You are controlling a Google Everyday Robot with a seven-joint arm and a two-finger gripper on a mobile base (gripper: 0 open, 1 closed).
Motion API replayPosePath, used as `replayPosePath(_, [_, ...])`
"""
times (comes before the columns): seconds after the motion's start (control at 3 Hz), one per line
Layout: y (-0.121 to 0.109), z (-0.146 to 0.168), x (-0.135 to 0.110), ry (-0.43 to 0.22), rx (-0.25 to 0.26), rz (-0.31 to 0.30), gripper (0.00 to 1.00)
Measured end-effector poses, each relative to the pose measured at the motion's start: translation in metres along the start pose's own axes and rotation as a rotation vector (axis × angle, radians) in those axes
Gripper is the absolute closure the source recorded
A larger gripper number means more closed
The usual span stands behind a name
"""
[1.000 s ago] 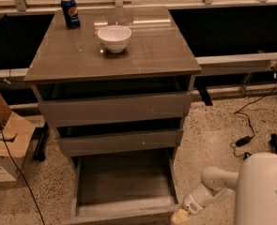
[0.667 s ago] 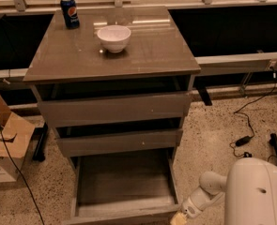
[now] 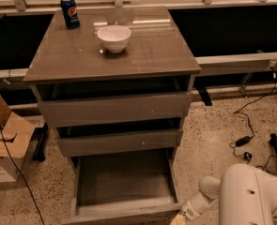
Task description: Close bottom drawer
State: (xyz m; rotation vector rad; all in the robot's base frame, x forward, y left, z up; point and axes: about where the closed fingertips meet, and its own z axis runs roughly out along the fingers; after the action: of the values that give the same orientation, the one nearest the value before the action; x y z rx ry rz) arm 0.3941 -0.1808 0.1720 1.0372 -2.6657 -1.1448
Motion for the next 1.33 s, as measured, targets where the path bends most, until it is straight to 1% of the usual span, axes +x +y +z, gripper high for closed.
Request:
replayPosePath(0.33, [-0.006, 0.006, -0.001, -0.029, 0.010, 0.025, 1.00])
replayPosePath(0.67, [-0.011, 0.008, -0.014, -0.073, 0.037, 0.002, 1.00])
replayPosePath(1.0, [-0.017, 0.012, -0.033, -0.115, 0.057, -0.039, 1.00])
replayPosePath(1.33, [-0.029, 0.010, -0.064, -0.148, 0.079, -0.094, 1.00])
